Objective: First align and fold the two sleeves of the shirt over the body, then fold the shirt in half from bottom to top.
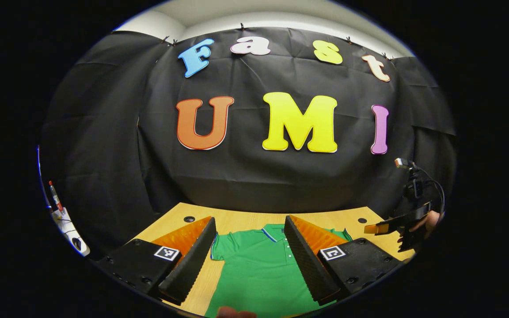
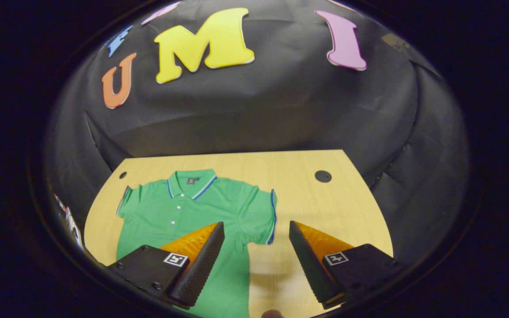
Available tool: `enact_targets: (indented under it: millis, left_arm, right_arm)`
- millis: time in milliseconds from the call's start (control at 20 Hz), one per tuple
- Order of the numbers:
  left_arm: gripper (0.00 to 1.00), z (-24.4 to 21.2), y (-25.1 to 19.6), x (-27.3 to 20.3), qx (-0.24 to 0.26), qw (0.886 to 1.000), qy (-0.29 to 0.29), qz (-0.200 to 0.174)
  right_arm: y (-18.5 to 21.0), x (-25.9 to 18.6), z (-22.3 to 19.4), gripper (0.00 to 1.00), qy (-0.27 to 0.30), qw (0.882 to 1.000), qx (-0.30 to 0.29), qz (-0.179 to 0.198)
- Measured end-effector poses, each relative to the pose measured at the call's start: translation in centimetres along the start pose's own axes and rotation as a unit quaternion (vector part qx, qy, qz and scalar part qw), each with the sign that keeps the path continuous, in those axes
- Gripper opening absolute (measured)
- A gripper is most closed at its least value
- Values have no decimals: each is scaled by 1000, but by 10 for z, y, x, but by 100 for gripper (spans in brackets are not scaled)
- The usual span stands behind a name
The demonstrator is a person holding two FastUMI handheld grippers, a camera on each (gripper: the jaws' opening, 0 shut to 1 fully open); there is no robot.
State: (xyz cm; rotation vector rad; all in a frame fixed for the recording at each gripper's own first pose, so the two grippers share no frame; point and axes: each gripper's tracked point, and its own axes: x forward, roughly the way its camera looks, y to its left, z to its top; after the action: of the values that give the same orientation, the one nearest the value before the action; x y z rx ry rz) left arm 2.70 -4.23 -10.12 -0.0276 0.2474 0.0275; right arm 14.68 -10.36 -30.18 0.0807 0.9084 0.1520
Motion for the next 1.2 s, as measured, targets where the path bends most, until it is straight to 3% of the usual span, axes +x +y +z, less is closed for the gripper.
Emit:
enact_targets:
  millis: [350,800,1150,1200]
  left_arm:
    - [100,-17,-4,12,14,1000,25,11]
    - [100,-32,-4,22,24,998,52,21]
    - [100,-33,-9,24,28,998,58,18]
    - [100,-32,-10,24,29,998,58,18]
  right_arm:
    - [-22,91,-13,96,59,998,-23,-16]
    - [-23,147,-11,92,90,996,21,-4]
    - [-25,161,-20,8,105,994,12,-3]
    - [-25,158,-19,8,106,994,12,2]
